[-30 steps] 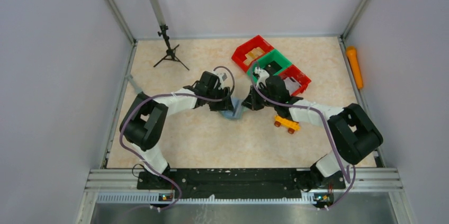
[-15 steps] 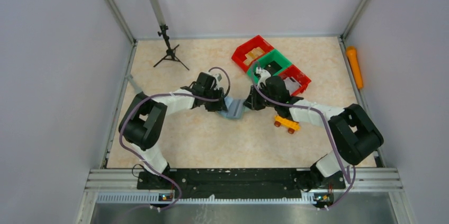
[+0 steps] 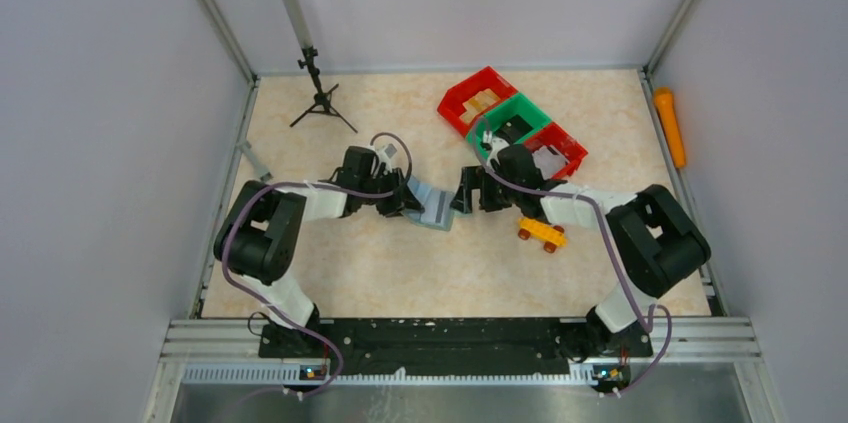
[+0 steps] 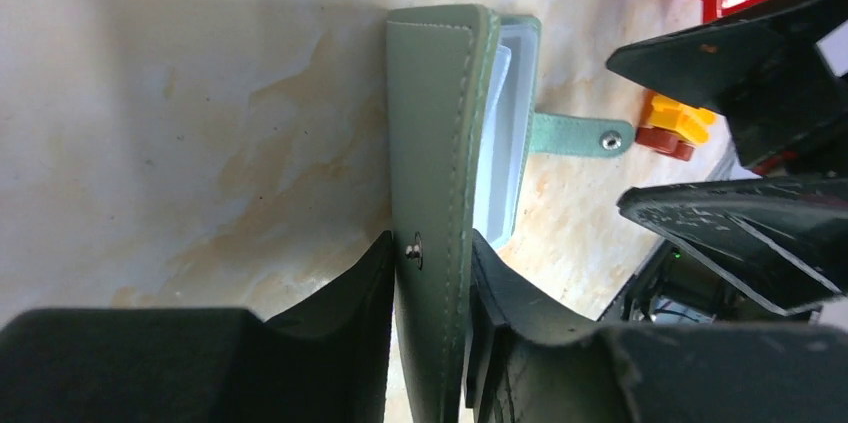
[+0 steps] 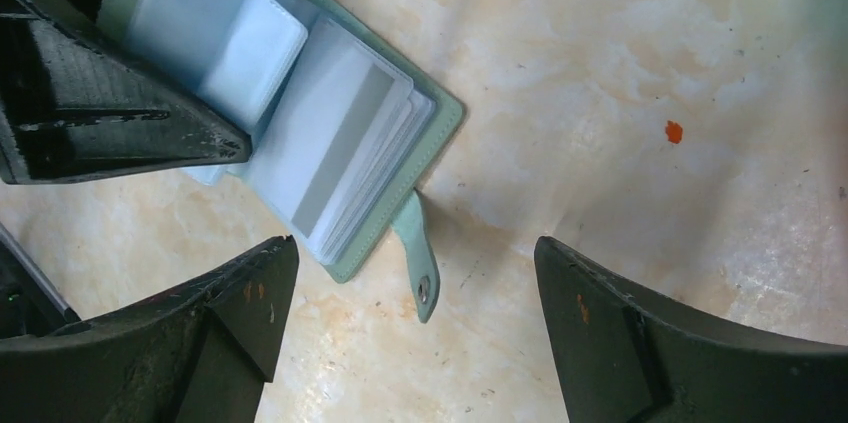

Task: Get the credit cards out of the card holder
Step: Open the card holder at the center of the board.

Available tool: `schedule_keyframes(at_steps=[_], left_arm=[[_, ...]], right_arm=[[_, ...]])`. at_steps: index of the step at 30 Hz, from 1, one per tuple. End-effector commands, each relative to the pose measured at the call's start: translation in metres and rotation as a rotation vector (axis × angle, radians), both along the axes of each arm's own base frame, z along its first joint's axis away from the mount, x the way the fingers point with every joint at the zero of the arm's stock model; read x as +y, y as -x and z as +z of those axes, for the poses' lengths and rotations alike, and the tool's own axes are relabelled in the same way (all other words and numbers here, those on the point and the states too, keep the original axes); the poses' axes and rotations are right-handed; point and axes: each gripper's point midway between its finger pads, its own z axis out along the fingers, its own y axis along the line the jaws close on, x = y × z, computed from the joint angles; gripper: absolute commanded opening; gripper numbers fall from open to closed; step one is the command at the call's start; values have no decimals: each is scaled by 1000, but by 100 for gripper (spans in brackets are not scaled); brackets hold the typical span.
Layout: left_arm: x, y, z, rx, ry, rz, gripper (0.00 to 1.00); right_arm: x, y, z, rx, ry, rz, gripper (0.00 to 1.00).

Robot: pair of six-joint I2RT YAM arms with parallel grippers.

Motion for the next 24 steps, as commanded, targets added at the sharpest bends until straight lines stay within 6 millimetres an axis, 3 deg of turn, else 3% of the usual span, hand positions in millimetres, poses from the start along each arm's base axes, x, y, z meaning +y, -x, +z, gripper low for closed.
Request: schedule_keyframes(at_steps=[1,9,13,18,24], left_arm=[[-14,-6,45,-110,189,-34,31],[-8,-6,64,-195,222,-5,22],[-3,-8,60,-197,184,11,20],[1,-11,48,-165,128,29,21],[-9,-6,57,-160,215,-15,21]], right_arm=[[9,-13,17,-24,-52,0,90],[18,-6,26,-42,-123,49,94],[17,-8,25,-37,-114,38,94],[17,-9,15,-8,-91,41,95],[20,-9,2,45,-80,38,95]])
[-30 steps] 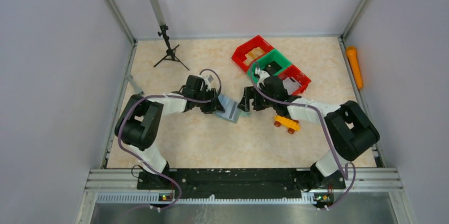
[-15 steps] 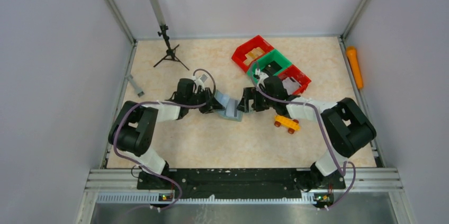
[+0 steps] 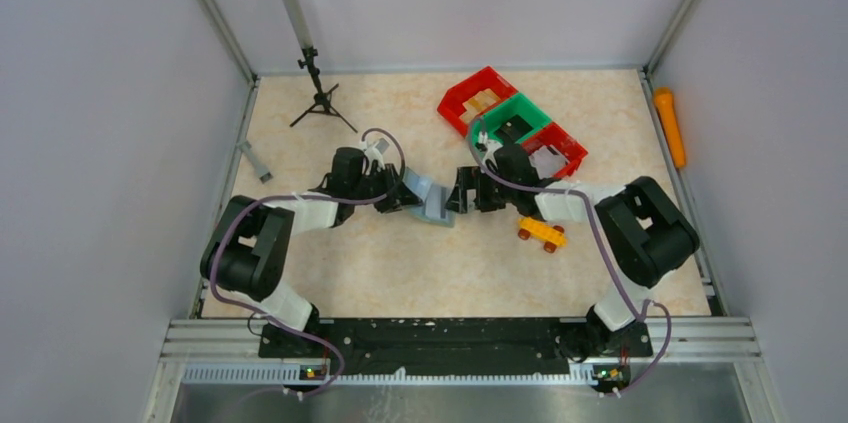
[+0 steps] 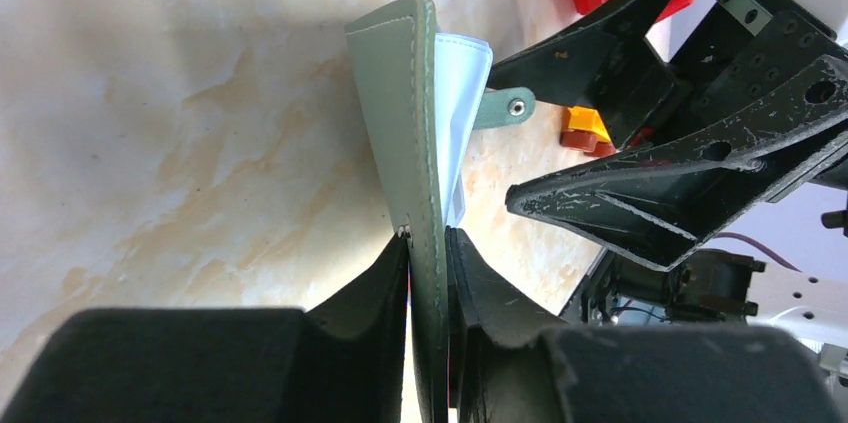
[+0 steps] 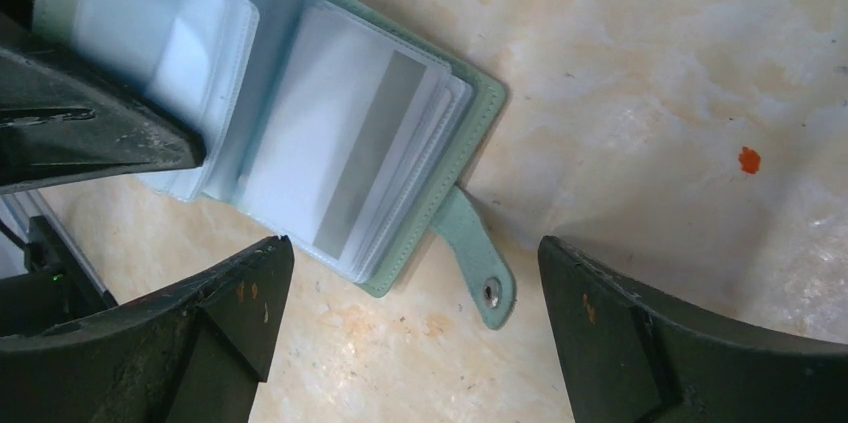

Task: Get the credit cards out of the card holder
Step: Open the card holder at the center of the board.

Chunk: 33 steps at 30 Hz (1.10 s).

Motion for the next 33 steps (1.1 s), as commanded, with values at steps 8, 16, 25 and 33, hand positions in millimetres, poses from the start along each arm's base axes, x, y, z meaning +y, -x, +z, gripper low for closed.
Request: schedule_keyframes(at_steps=[8,16,25,33], left_arm=[[-9,-7,30,-106,81,-38,21],[-3,-13,11,-50,1,-13,23],[31,-21,-24,29,-301,97,32],[43,-24,-16,-52,-481,153,75]], right_arm=[[5,-12,5,2,-9,-10,90],[-20,-17,-20,49,188,-55,51],[-17,-17,0,-11,149,-37,0],[-4,-12,30,-93,36,26,0]])
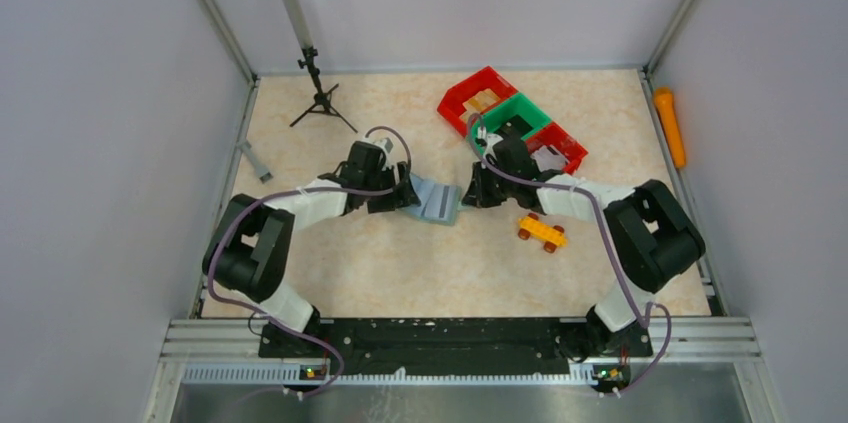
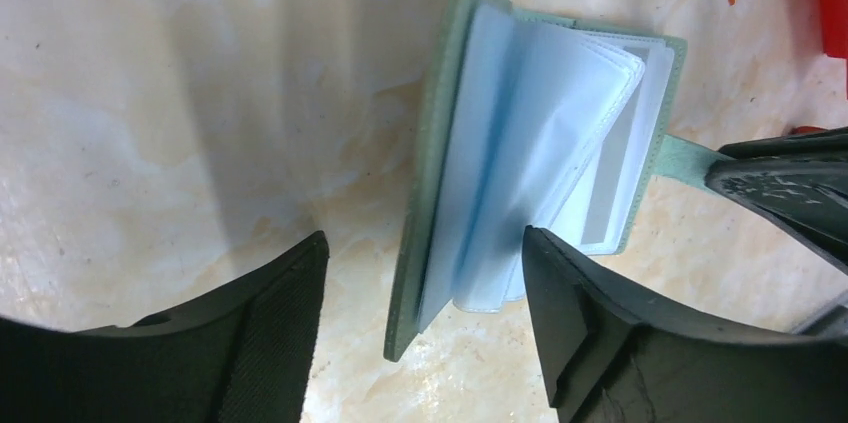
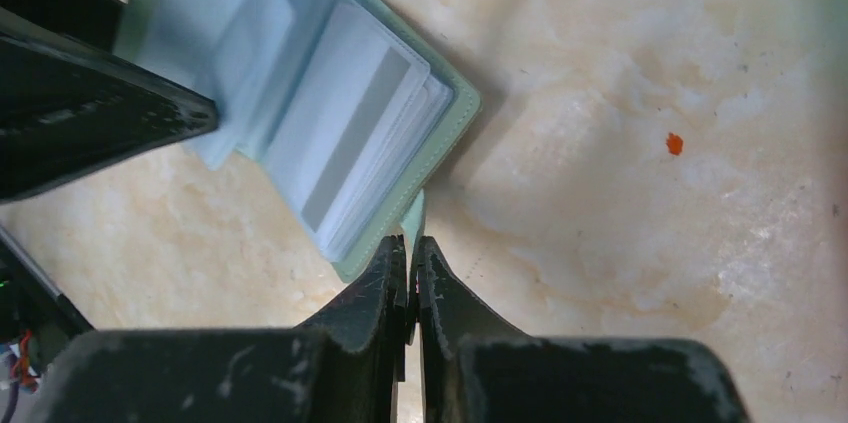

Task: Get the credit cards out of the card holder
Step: Open the card holder at the center of the board.

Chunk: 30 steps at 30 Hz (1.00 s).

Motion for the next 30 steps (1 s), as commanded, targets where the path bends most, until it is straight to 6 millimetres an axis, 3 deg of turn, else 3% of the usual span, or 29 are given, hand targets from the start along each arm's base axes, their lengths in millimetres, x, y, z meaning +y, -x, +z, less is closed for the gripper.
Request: schedule_keyframes(at_steps=[1,7,9,13,18,22,27,30], left_arm=[[12,-9,16,-76,-103,28,78],[-12,1,38,-150,51,-74,99],[-18,1,48,-194,93,-99,99],[-25,4,43,-174,99,-132,99],[-36,9,34,-173,-53,-177,99],[-32,6,29,-202,-208,-160,99],[-37,8,21,-180,-266,-192,99],[-30,5,10,-152,-348,-168,99]], right_arm=[[13,-8,35,-109,-98,52,0],[18,-5,39,-111,-131,76,0],[19,-4,39,-108,-138,82,0],[22,-2,39,-101,-153,100,0],[25,0,41,-99,-169,114,0],[28,3,46,-106,-199,132,0],[28,4,51,-122,-207,132,0],[28,4,51,-123,-210,133,0]])
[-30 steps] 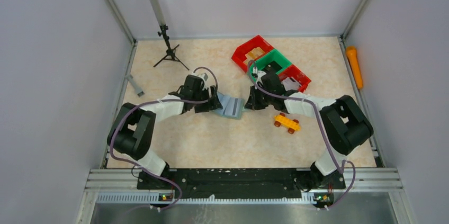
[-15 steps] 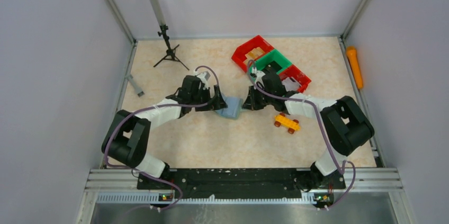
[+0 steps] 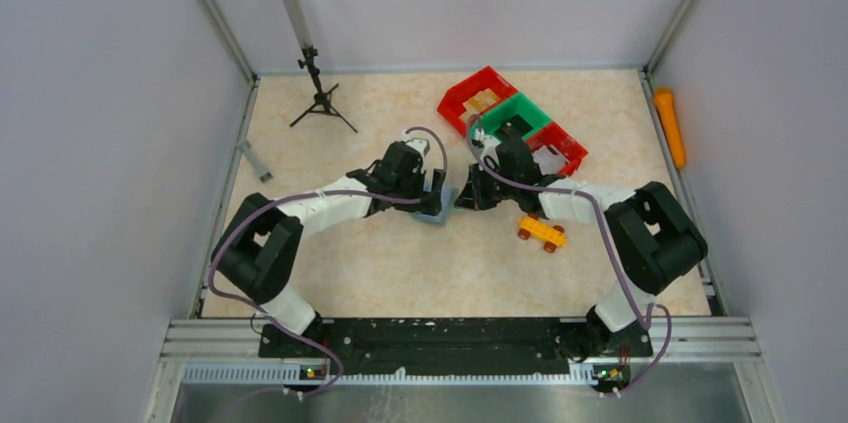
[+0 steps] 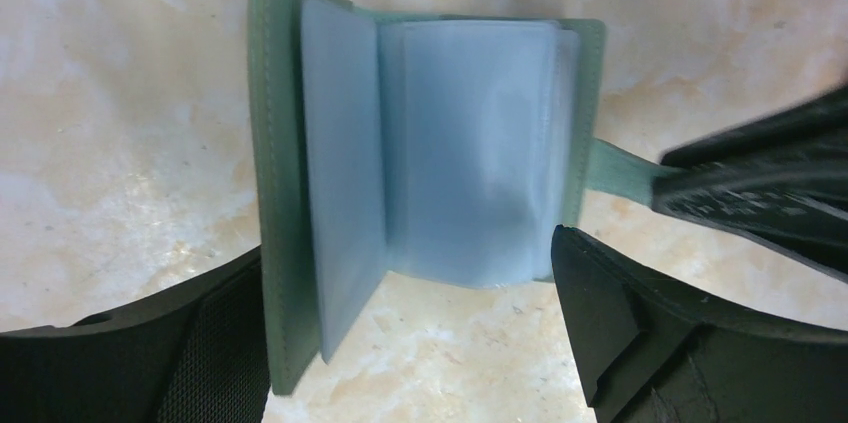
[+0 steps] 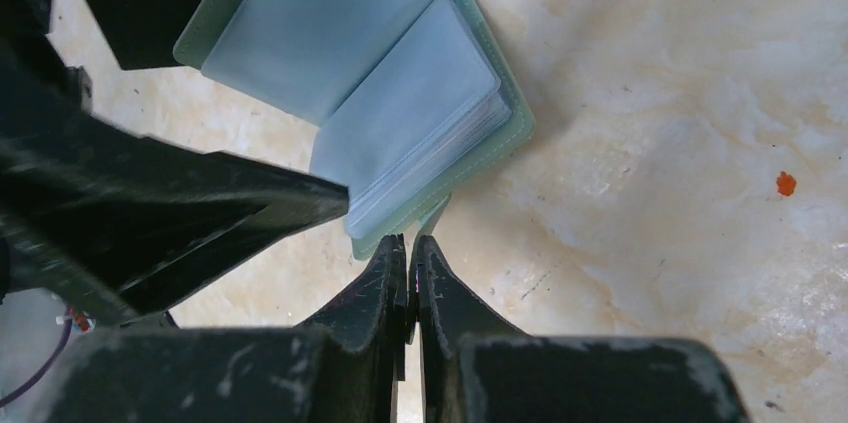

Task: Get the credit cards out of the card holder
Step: Open the card holder at the center of the board.

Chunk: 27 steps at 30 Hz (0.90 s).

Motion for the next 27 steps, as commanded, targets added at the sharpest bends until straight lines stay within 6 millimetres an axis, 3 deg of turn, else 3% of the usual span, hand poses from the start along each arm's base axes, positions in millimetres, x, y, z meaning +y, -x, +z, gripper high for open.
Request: schedule_keyframes(at_steps=[1,8,13,20,24,27], left_arm=[[16,-11,-14,4,-152,53,99],[28,-15,-26,29,-282,91,99],[51,-23,-24,7,-378,200,99],[65,-29,-9,-27,-282,281,99],[76,-33,2,-16,-101,336,99],[82,-32,21,-60,36,355,99]], right_arm=[[7,-8,31,-81,-70,11,0],[5,-9,32,-88,-66,0,0],[1,-11,30,-88,-46,-20,0],[-1,-13,25,-78,-24,-39,0],[-2,-14,24,-75,-20,-44,0],[-2,-15,22,-71,-16,-43,0]])
